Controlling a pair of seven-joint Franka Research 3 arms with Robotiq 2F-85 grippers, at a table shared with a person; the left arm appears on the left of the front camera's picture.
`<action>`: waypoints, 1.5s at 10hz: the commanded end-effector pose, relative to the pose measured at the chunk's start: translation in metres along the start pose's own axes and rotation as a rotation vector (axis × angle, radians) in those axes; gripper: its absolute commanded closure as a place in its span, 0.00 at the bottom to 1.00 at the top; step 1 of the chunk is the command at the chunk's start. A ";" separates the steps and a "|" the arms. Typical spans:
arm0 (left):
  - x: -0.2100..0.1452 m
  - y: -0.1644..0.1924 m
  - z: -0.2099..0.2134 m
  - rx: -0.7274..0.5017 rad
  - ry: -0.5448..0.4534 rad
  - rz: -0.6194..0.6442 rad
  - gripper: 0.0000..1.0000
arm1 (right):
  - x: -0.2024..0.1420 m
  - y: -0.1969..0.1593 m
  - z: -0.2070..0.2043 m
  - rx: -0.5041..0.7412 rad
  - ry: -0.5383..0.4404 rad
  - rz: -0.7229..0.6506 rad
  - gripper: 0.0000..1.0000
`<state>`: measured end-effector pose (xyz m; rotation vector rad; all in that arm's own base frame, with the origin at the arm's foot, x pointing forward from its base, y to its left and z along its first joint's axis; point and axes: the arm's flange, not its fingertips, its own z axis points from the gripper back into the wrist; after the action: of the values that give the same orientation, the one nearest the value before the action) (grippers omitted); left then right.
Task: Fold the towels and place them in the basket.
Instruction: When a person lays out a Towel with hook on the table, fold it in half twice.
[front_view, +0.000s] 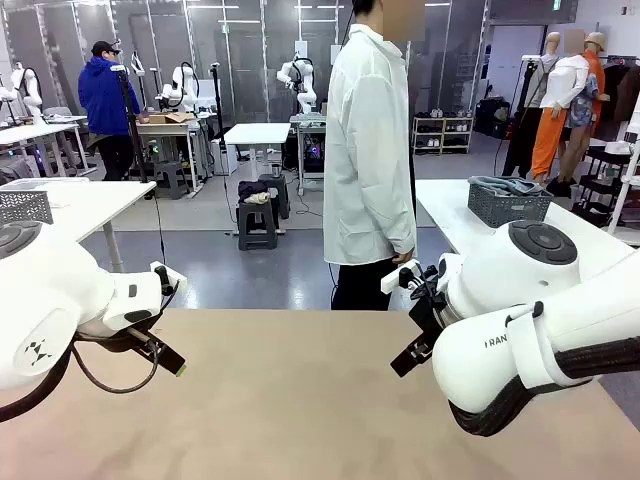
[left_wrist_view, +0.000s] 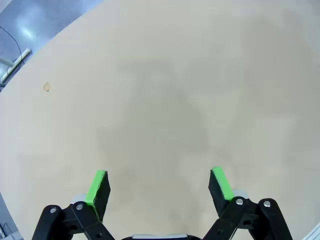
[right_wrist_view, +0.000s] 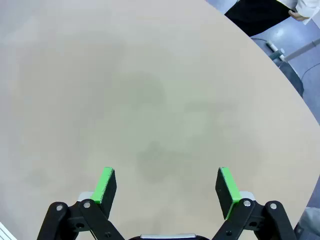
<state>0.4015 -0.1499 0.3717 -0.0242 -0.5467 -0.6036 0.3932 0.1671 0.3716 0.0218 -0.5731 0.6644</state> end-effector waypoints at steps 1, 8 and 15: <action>0.000 0.000 0.000 0.000 0.000 0.000 0.00 | 0.000 0.000 0.000 0.000 0.000 0.000 0.00; 0.000 0.000 0.000 0.000 0.000 0.000 0.00 | 0.000 0.000 0.000 0.000 0.000 0.000 0.00; -0.002 0.087 0.070 -0.107 -0.183 -0.078 0.00 | -0.027 -0.092 0.081 0.052 -0.112 0.011 0.00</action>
<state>0.4092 -0.0932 0.4261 -0.1048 -0.6768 -0.6791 0.4001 0.0982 0.4289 0.0716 -0.6492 0.6737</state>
